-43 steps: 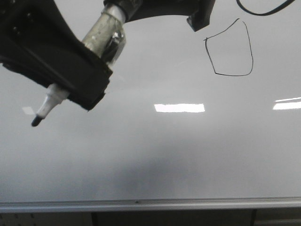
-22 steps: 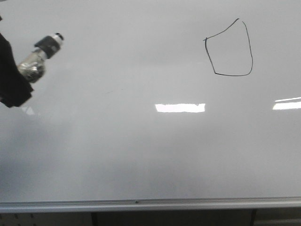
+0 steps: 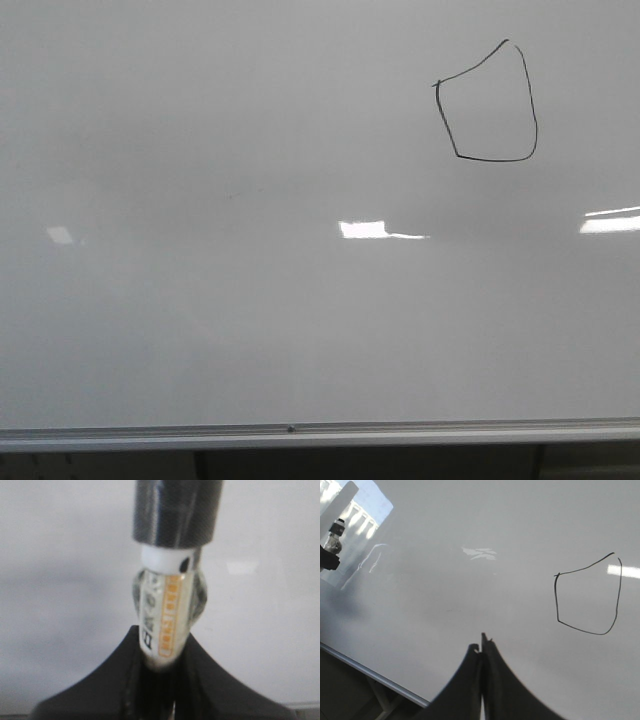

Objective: Write number 0 on whiteboard

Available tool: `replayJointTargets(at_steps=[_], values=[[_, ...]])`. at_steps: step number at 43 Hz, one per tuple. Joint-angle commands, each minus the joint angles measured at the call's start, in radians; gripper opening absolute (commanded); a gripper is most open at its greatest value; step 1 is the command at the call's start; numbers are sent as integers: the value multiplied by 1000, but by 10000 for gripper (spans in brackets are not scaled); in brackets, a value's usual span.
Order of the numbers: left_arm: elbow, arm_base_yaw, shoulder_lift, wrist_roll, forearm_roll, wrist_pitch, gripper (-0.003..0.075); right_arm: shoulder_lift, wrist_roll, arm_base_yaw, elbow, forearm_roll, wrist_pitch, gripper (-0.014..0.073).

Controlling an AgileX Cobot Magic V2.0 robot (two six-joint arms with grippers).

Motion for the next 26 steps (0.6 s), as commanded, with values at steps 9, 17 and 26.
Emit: replayJointTargets(at_steps=[9, 17, 26], values=[[-34, -7, 42, -10, -38, -302, -19, -44, -3, -4, -4, 23, -41, -59], [-34, -7, 116, -10, -38, -351, -19, -44, -3, -4, -4, 23, -39, -59], [-34, -7, 171, -10, -38, -379, -18, -44, -3, -4, -4, 23, -22, -59]])
